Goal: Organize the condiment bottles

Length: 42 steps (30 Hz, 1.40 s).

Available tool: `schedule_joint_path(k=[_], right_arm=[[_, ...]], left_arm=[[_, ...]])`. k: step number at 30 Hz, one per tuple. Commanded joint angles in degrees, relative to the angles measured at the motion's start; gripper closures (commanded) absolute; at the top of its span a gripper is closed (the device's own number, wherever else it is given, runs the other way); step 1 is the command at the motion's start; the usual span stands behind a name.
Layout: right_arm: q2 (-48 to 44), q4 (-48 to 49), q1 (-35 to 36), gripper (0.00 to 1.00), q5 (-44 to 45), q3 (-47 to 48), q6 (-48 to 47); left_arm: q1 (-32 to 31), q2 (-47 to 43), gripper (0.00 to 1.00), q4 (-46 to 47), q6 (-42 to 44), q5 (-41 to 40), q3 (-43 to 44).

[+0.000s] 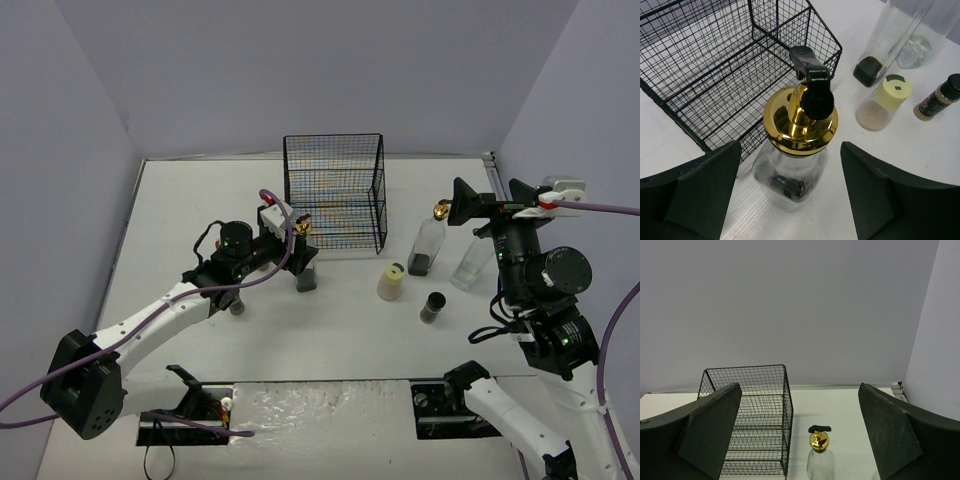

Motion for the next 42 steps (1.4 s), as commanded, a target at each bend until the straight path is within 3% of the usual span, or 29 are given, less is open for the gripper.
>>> schedule_joint_path(k=[1,17,32,42], right_arm=[[1.42,4.61,0.74,0.0,0.67,0.16,-0.97],[1.67,4.18,0.91,0.0,0.4,-0.11,-0.97],[1.23,3.96,1.18,0.0,0.8,-0.37,-1.1],[0.58,3.91,1.46,0.0,1.56,-0.55,-1.15]], left_arm=[[0.08,-0.55,0.24,6.41,-0.99,0.29,3.31],[-2.35,-1.71,0.24,8.85,-3.7,-5.57,2.52],[-7.7,-4.49,0.23,4.94,-9.7,-25.16,2.37],[-14.86,-0.79,0.23,3.05,-11.0,-37.94,5.26]])
